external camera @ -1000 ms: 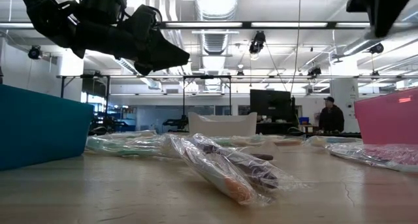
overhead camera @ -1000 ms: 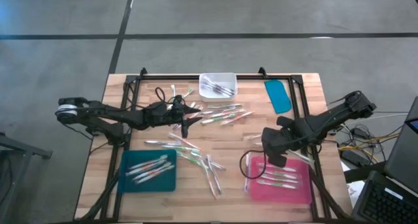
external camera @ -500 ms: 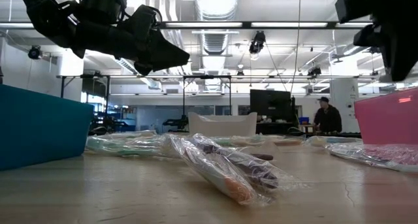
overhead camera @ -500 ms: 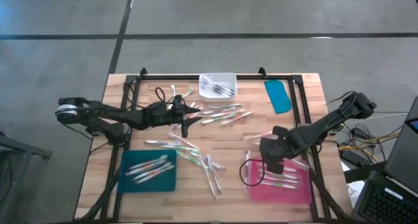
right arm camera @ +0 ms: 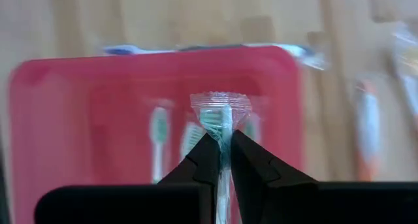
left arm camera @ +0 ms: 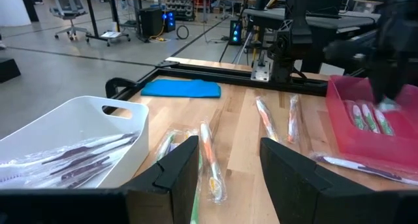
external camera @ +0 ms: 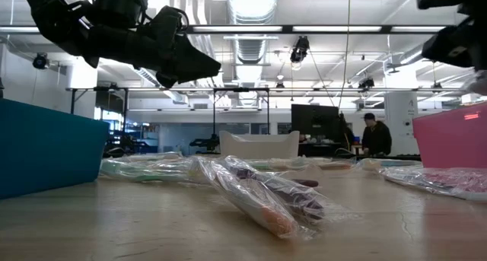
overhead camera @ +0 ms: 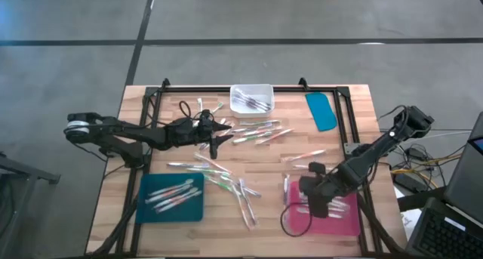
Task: Pick & Place Toothbrushes
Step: Put the green toothbrush into the pink bin
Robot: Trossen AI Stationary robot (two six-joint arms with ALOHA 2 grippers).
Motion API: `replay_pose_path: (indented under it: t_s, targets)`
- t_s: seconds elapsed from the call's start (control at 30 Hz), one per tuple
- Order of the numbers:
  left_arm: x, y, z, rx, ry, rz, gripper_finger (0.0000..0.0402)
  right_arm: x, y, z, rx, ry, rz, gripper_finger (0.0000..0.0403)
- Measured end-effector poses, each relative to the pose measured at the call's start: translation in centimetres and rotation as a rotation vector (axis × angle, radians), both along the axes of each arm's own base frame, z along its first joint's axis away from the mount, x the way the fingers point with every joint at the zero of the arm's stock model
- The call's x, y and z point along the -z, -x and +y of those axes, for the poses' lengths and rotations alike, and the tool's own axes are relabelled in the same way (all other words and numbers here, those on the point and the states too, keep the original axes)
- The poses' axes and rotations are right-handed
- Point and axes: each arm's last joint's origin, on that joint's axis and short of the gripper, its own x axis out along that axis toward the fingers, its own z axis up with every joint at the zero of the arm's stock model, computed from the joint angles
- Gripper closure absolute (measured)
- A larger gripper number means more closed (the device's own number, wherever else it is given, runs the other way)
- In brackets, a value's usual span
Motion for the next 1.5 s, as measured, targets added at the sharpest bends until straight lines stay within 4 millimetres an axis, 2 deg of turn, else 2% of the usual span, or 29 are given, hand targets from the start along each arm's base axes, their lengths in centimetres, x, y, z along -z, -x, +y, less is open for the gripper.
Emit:
replay_pose_path:
  t_s: [0.1,0.33,0.63,0.97,1.5]
  targets:
    - [0.0,0.0,0.0,-0.003,0.0,0.0,0.0234,0.6,0.5,0.9,-0.06,-0.011,-0.027,0.038]
    - [0.0,0.0,0.0,-0.009,0.0,0.0,0.0234,1.6,0.3,3.9,-0.23,-0.096,-0.137,0.038]
    - [0.0,0.0,0.0,-0.015,0.002,-0.001,0.0234,5.1,-1.0,6.4,-0.238,-0.145,-0.001,0.038]
    - [0.0,0.0,0.0,-0.015,0.007,-0.001,0.0234,6.6,-1.6,7.0,-0.209,-0.134,0.037,0.0372]
    - [0.0,0.0,0.0,-0.014,0.007,0.001,0.0234,5.9,-1.3,6.7,-0.2,-0.142,0.032,0.0269]
